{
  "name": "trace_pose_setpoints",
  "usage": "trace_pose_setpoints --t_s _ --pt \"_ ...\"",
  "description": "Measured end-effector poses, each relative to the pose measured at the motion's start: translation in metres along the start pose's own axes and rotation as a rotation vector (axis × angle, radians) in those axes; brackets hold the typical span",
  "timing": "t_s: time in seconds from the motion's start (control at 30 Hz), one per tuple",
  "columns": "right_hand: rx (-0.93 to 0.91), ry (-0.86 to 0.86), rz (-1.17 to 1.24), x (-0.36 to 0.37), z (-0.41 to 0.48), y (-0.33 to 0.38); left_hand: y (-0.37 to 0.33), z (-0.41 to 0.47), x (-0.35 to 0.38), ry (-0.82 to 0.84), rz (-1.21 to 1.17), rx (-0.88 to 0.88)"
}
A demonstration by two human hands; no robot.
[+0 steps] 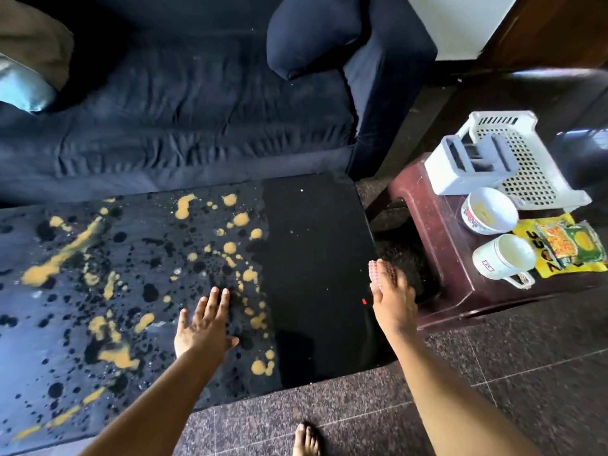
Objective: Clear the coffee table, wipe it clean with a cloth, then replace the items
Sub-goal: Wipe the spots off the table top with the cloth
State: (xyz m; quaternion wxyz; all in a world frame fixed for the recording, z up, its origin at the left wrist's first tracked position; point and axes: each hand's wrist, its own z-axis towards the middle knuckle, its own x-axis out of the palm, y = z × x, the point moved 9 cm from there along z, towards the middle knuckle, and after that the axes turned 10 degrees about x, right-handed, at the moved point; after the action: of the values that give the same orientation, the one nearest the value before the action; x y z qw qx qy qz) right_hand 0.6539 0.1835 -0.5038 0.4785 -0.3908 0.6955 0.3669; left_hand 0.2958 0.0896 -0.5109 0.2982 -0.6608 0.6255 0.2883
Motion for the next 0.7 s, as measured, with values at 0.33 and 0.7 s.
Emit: trace_pose_setpoints --t_s 0.33,0.7 --pt "-0.177 -0.134 0.16 -0.039 0.019 0.132 0.01 0.001 -0.037 -0.189 -0.098 0.032" --pt "-0.281 0.031 0.022 0.012 0.03 0.291 0.066 0.096 -0.119 -0.264 -0.184 0.17"
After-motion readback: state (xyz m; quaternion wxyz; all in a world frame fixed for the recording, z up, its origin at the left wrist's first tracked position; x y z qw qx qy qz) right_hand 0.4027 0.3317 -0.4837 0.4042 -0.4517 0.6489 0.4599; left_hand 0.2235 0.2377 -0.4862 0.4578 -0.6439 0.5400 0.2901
